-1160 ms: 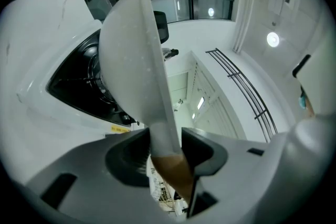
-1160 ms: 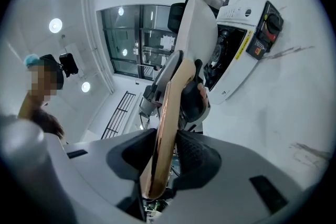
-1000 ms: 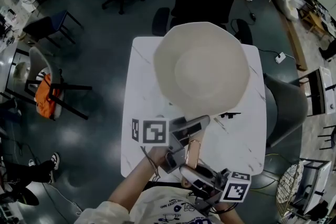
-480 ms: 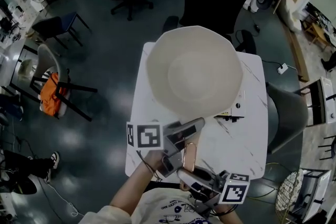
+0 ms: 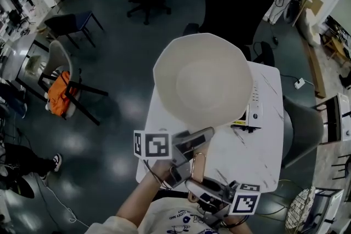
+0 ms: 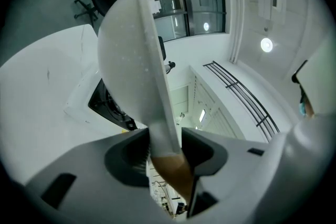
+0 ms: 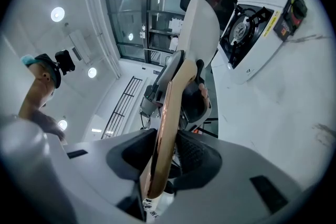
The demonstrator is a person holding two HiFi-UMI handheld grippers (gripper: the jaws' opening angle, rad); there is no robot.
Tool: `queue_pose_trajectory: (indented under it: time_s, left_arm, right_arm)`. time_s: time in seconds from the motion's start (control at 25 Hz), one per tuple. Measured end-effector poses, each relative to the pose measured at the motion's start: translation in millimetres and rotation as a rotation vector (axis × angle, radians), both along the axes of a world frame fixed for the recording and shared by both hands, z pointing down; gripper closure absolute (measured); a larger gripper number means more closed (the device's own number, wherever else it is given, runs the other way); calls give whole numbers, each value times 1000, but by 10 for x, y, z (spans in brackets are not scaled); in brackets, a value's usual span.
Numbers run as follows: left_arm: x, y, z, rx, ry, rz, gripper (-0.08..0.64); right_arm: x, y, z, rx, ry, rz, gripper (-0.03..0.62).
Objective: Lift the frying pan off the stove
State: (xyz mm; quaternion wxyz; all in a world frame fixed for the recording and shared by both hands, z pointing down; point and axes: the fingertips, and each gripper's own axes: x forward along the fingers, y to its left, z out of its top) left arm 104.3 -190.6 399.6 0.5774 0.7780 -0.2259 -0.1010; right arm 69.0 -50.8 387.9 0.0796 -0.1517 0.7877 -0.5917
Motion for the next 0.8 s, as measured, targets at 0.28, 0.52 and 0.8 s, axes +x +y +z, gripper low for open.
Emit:
queue_pose_trajectory:
  time_s: [0.28, 0.52, 0.8]
  left_arm:
    - [-74, 29, -15, 0, 13, -5, 380]
    - [-95, 29, -52, 0, 27, 3, 380]
    - [-59, 11, -61, 0, 44, 12, 380]
  right_arm:
    - [-83, 32, -30, 5, 0, -22, 462]
    - [-124, 28, -63, 13, 11, -20, 459]
    - [-103, 5, -70, 17, 15, -12, 459]
